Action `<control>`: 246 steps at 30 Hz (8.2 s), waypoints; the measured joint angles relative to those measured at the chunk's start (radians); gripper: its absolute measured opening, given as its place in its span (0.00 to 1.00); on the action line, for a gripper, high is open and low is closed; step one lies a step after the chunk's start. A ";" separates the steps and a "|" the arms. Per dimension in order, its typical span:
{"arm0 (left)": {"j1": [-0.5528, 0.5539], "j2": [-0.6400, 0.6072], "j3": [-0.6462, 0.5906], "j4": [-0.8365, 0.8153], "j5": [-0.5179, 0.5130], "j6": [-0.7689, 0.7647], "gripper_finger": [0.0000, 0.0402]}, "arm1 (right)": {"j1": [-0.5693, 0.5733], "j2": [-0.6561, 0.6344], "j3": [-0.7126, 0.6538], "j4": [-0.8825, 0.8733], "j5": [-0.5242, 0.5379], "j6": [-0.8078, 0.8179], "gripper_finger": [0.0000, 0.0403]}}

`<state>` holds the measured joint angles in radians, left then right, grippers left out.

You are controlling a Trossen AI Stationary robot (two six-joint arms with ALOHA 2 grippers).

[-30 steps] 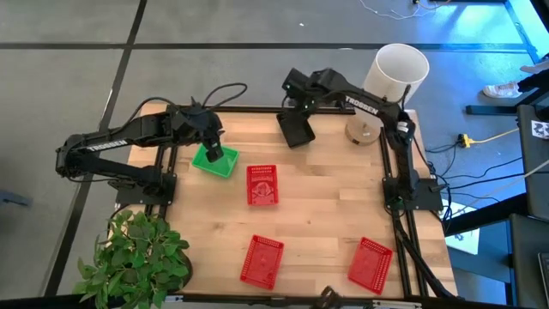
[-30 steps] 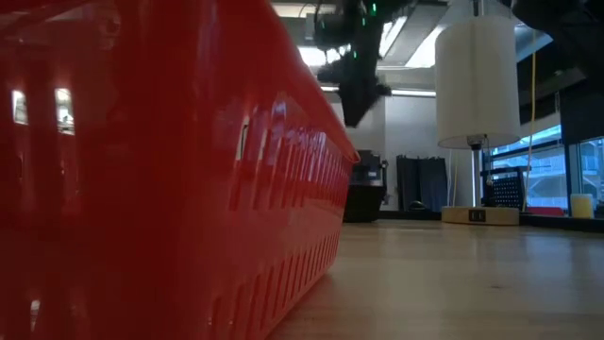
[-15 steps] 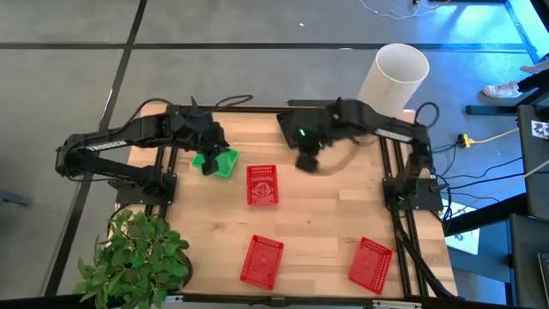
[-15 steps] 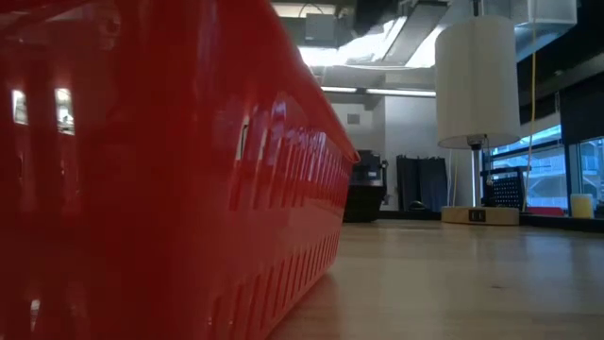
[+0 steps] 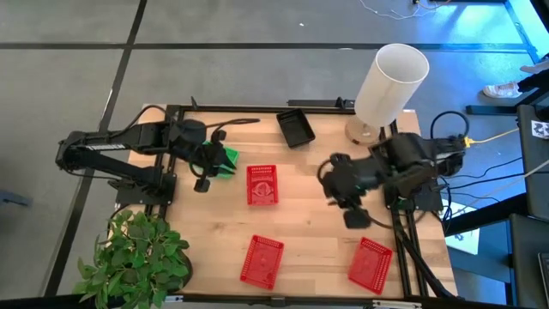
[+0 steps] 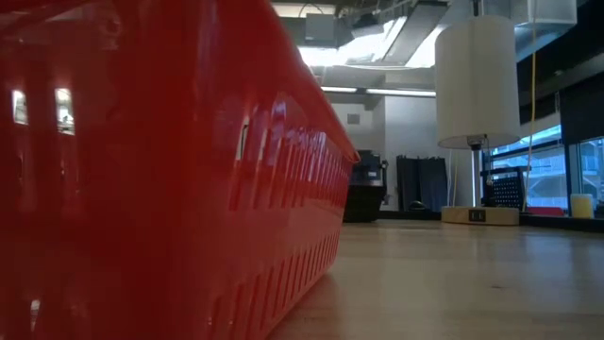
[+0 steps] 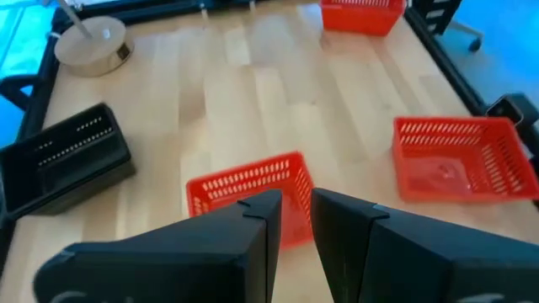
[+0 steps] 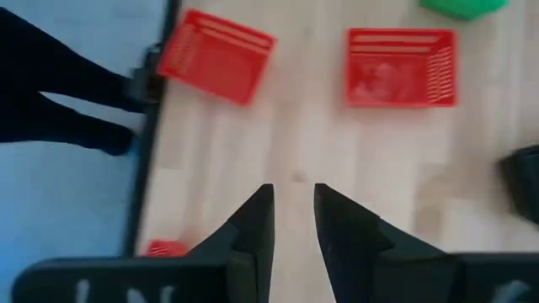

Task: Stack baskets by color
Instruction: Stack the bottom left red bin on the top red bin

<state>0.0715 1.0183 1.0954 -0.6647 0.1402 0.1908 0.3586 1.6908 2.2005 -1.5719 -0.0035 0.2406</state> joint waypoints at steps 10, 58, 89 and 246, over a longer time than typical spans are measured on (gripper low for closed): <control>-0.074 0.000 0.000 0.030 -0.043 -0.084 0.14 | 0.113 0.012 0.000 0.001 -0.155 0.141 0.22; -0.200 -0.079 0.000 -0.058 -0.095 0.092 0.14 | -0.034 0.507 0.000 0.386 -0.096 0.197 0.31; -0.199 -0.105 0.000 -0.092 -0.094 0.082 0.14 | -0.042 0.713 0.000 0.466 -0.051 0.330 0.31; -0.198 -0.044 -0.001 -0.123 -0.478 -0.111 0.14 | -0.604 0.684 0.073 0.437 -0.305 -0.554 0.00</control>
<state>-0.1265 0.9739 1.0949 -0.7875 -0.3380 0.0799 -0.2451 2.3750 2.2738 -1.1346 -0.3086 -0.3131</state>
